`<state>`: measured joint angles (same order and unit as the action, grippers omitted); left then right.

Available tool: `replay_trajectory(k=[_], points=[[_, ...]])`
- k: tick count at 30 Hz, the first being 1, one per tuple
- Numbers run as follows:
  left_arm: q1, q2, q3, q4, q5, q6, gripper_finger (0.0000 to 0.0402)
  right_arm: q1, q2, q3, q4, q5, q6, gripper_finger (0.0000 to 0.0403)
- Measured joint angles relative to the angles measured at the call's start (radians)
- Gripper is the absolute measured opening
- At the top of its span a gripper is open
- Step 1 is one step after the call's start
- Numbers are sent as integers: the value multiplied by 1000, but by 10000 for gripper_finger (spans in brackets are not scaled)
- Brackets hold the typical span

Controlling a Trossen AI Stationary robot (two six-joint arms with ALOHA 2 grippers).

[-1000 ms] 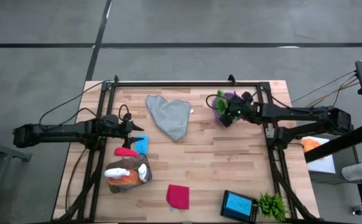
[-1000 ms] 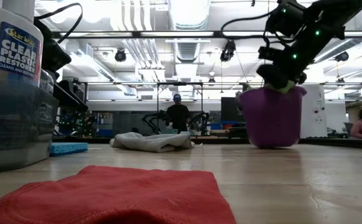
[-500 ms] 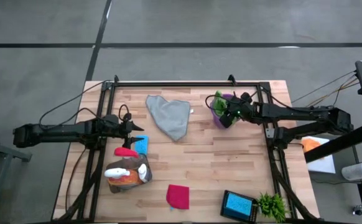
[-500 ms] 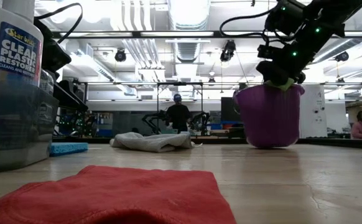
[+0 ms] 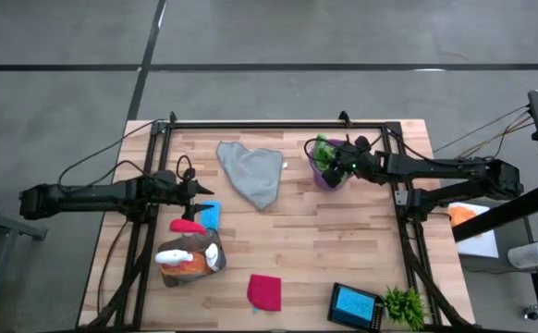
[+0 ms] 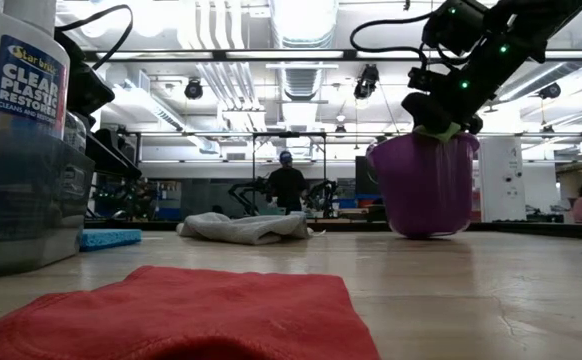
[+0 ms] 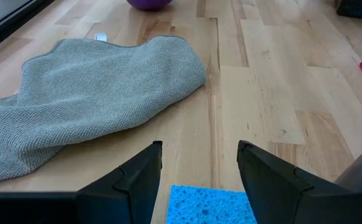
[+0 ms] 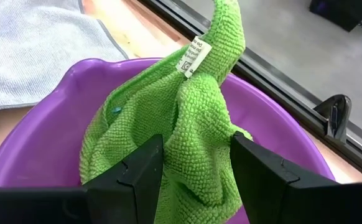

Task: Pick & Place Kitchen Items
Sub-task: Put the green microfiber towel into the purple bucket

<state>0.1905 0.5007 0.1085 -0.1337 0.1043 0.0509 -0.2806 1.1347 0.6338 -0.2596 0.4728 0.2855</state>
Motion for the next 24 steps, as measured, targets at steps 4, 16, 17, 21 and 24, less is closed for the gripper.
replay_trajectory(k=[4,16,17,21,24], points=[[0,0,0,0,0,0,214,0,0,0,3,0,5,181],[0,0,0,0,0,0,214,0,-6,6,2,0,-1,181],[0,0,0,0,0,0,214,0,-6,6,5,-1,-1,181],[0,0,0,0,0,0,214,0,-15,9,-6,0,-2,181],[0,0,0,0,0,0,214,0,-18,9,-2,0,-8,182]])
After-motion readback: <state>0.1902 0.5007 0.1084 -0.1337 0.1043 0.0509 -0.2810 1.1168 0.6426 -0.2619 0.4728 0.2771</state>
